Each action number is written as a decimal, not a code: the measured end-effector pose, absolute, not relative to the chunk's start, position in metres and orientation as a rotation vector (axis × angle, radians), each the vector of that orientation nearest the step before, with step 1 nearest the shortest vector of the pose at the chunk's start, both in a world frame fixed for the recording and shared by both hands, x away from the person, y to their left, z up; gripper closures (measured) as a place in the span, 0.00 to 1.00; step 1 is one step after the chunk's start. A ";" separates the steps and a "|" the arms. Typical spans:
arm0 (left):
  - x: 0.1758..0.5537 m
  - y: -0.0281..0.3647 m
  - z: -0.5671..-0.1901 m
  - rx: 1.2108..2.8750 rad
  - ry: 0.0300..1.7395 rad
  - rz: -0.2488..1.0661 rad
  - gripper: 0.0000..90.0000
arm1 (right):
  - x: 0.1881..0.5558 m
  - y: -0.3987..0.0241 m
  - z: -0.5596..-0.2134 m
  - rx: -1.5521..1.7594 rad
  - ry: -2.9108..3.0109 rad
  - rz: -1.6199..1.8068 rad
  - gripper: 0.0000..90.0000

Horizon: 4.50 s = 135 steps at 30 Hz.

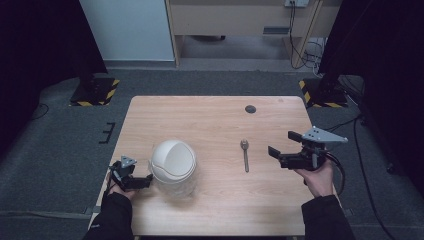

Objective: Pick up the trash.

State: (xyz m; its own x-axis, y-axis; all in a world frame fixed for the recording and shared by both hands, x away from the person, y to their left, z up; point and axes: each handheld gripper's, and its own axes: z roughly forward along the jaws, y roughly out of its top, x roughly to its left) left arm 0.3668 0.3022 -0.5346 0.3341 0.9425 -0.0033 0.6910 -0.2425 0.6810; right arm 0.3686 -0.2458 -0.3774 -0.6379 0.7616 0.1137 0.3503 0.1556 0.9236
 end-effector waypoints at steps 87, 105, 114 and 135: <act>0.368 0.302 -0.534 2.028 1.424 0.548 0.00 | 0.403 -0.006 -0.439 0.866 2.406 1.385 0.04; 0.367 0.302 -0.534 2.023 1.423 0.552 0.00 | 0.402 -0.069 -0.359 0.850 2.144 1.492 0.07; 0.367 0.302 -0.534 2.022 1.422 0.554 0.00 | 0.409 -0.127 -0.358 0.966 2.057 1.460 0.08; 0.367 0.303 -0.534 2.032 1.412 0.545 0.00 | 0.425 -0.174 -0.433 1.159 2.127 1.251 0.20</act>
